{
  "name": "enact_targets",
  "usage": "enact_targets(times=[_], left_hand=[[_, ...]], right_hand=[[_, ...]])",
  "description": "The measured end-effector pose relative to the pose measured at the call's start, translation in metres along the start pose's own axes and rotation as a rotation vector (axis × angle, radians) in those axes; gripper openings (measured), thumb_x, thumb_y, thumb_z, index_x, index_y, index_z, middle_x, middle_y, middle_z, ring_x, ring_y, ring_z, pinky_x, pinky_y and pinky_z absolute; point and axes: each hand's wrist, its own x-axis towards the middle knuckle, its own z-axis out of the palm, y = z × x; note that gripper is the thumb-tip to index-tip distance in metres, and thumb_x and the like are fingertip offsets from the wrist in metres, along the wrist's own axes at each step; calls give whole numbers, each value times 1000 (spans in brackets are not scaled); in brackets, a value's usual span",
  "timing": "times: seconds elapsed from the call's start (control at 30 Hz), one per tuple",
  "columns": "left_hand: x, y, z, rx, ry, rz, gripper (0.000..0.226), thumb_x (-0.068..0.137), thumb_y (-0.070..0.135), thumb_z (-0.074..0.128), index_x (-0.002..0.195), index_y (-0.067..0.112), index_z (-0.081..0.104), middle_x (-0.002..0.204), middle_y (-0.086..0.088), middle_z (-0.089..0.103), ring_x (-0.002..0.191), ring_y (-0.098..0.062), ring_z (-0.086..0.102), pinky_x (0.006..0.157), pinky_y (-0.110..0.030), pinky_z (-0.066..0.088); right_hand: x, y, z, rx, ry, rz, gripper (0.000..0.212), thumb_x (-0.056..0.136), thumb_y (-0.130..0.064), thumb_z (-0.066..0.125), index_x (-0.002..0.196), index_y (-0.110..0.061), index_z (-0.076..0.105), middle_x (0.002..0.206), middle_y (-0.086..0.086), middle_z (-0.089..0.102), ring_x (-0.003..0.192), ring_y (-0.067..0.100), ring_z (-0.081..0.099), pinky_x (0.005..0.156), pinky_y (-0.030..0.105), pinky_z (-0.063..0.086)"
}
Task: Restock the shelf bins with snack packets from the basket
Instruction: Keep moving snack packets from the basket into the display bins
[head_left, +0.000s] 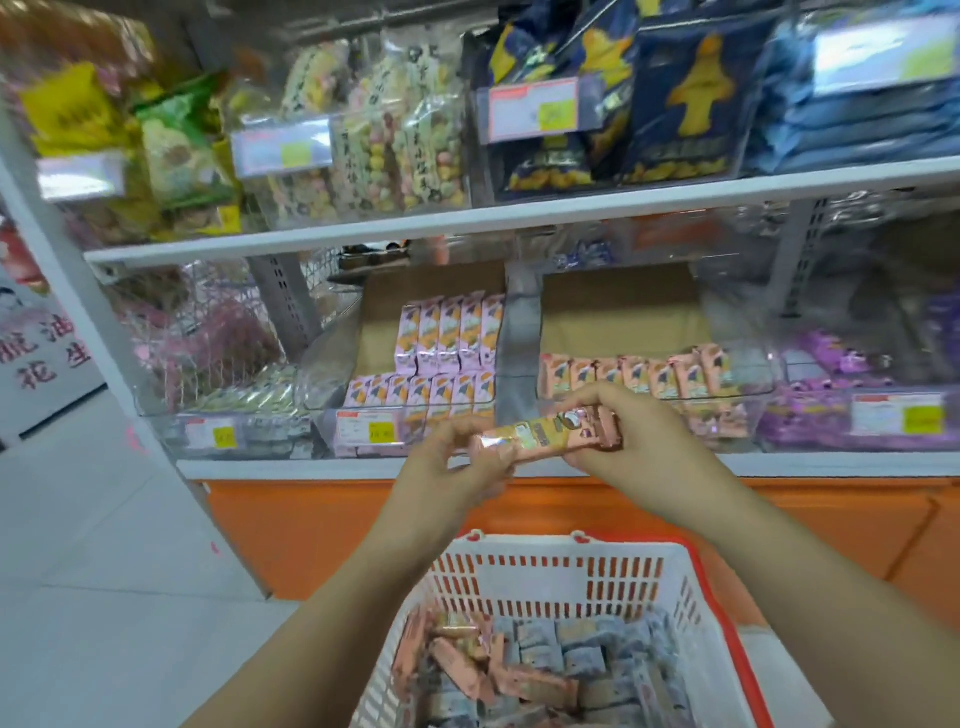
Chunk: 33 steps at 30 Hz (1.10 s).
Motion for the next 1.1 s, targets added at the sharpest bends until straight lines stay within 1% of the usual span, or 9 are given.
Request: enact_targets(times=[0.13,0.3,0.37,0.53,0.73,0.8,0.9,1.03,1.1], left_hand=[[16,3,35,-318,158,-36,43,86,19,65,123,20,45,113,-2,59,94,-19,69,77,-29,55],[35,12,82,-501,80,-80,47,89,17,63,132,13,44,95,-6,74,87,-21,72,72,-32,59],[48,19,95,-490,83,-64,47,89,16,63,132,14,44,88,-1,75,83,-19,72,69,-31,59],[84,33,130,-369,16,-47,54,86,12,67,133,18,41,112,-11,67,93,-24,70,82,-41,57],[154,44,164,-359,32,-44,38,89,3,62,120,14,45,112,-14,67,81,-17,70,68,-29,57],[177,43,180,-294,41,-64,41,89,1,60,125,9,43,111,-15,66,80,-17,69,68,-32,58],[203,37,205,-195,62,-76,43,89,0,59,128,11,43,109,-10,64,92,-24,66,86,-41,54],[234,26,228,-94,74,-39,43,89,2,61,126,9,43,93,0,61,82,-18,64,70,-28,53],[243,22,237,-82,74,-61,41,89,2,60,126,9,45,88,2,59,73,-12,60,65,-25,52]], right_hand=[[2,10,-4,18,240,66,32,75,-22,78,82,-35,49,82,-21,55,75,-6,51,59,8,39],[8,23,-7,60,355,120,34,71,-29,80,76,-36,47,82,-16,60,78,4,58,67,30,50],[13,32,-12,77,388,137,33,71,-28,80,79,-35,48,86,-14,63,81,5,60,69,33,52],[27,61,-34,94,473,132,30,74,-26,78,93,-27,55,89,-10,65,84,8,62,68,28,49],[35,103,-64,-184,837,236,34,75,-28,75,106,-19,67,114,3,62,110,27,52,97,43,37],[37,118,-67,-179,834,331,32,77,-25,70,108,-16,68,119,9,60,113,31,51,102,47,36],[40,132,-62,-229,779,377,44,73,-35,52,109,-17,68,119,9,60,114,31,54,109,50,27],[43,138,-55,-266,805,384,53,72,-46,36,106,-22,69,121,7,58,117,27,52,113,44,15],[44,142,-54,-268,790,387,38,75,-39,54,107,-23,69,125,7,57,120,25,51,114,42,10]])
